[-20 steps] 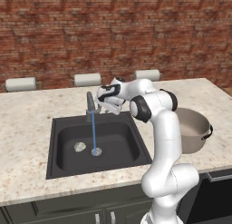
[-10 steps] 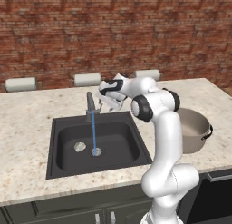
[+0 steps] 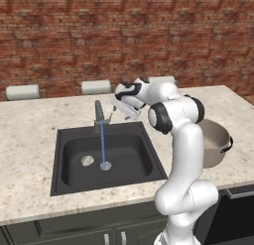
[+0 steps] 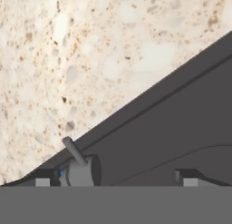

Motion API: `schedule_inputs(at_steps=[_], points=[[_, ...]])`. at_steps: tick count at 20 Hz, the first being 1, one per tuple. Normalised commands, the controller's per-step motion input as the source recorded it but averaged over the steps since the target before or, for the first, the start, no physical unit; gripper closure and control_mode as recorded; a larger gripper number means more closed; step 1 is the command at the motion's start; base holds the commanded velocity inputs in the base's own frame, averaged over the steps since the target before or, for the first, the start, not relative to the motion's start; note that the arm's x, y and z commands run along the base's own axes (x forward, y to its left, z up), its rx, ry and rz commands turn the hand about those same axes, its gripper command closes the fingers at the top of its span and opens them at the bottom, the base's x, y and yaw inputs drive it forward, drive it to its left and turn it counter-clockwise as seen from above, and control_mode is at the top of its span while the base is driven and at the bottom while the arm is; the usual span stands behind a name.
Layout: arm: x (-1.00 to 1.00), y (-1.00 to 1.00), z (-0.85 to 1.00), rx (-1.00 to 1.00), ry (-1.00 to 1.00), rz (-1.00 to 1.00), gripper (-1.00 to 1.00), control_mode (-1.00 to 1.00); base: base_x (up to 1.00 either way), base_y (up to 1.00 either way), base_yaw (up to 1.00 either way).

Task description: Dump the garlic from the pot into the sink. Then turn on the water and wash the garlic. Then turn off the water and put the garlic back in the pot.

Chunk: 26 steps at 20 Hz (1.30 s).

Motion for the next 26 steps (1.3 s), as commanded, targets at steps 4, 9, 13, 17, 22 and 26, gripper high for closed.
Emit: schedule_inputs(at_steps=[4, 9, 13, 17, 22, 26], points=[[-0.11, -0.13, -0.28, 0.00, 0.01, 0.00, -1.00, -1.00, 0.00, 0.00, 0.00], [0.01, 0.00, -0.34, 0.00, 0.00, 0.00, -1.00, -1.00, 0.00, 0.00, 0.00], [0.16, 0.01, -0.38, 0.00, 0.00, 0.00, -1.00, -1.00, 0.00, 0.00, 0.00], [0.22, 0.00, -0.39, 0.00, 0.00, 0.00, -1.00, -1.00, 0.00, 0.00, 0.00], [0.26, 0.09, -0.25, 0.00, 0.00, 0.00, -1.00, -1.00, 0.00, 0.00, 0.00], [0.31, 0.20, -0.11, 0.00, 0.00, 0.00, -1.00, -1.00, 0.00, 0.00, 0.00]])
